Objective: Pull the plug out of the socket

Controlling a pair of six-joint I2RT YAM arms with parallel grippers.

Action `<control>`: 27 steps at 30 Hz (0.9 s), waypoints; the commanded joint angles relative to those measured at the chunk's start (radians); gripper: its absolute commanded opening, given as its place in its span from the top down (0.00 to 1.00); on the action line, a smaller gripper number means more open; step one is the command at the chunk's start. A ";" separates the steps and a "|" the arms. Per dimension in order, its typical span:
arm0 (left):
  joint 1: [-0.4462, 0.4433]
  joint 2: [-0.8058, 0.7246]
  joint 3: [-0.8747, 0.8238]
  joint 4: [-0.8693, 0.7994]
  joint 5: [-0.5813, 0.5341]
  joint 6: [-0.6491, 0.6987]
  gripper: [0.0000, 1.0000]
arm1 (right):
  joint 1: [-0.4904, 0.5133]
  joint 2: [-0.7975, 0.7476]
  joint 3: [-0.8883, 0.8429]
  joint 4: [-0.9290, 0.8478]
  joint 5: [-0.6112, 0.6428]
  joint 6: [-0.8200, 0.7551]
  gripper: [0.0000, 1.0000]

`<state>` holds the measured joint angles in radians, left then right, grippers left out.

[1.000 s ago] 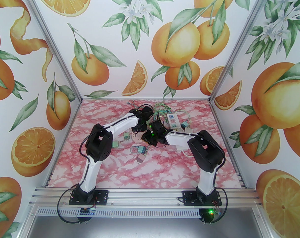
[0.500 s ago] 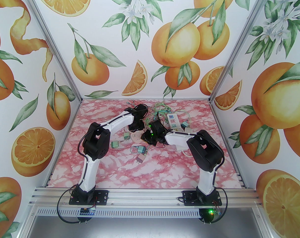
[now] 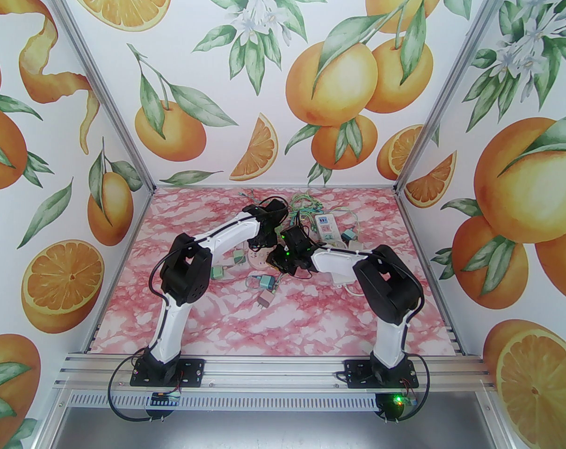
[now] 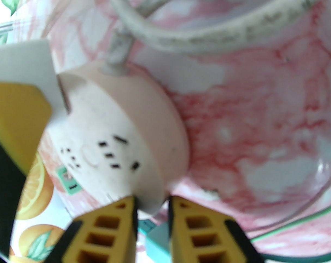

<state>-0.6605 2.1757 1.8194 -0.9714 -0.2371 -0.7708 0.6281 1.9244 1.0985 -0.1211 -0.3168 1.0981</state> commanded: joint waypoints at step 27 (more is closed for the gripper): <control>0.005 -0.048 -0.039 0.039 0.140 0.001 0.91 | 0.005 0.127 -0.065 -0.189 0.134 -0.026 0.77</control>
<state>-0.6548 2.1731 1.8103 -0.9546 -0.2337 -0.7464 0.6281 1.9308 1.0996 -0.1089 -0.3134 1.0908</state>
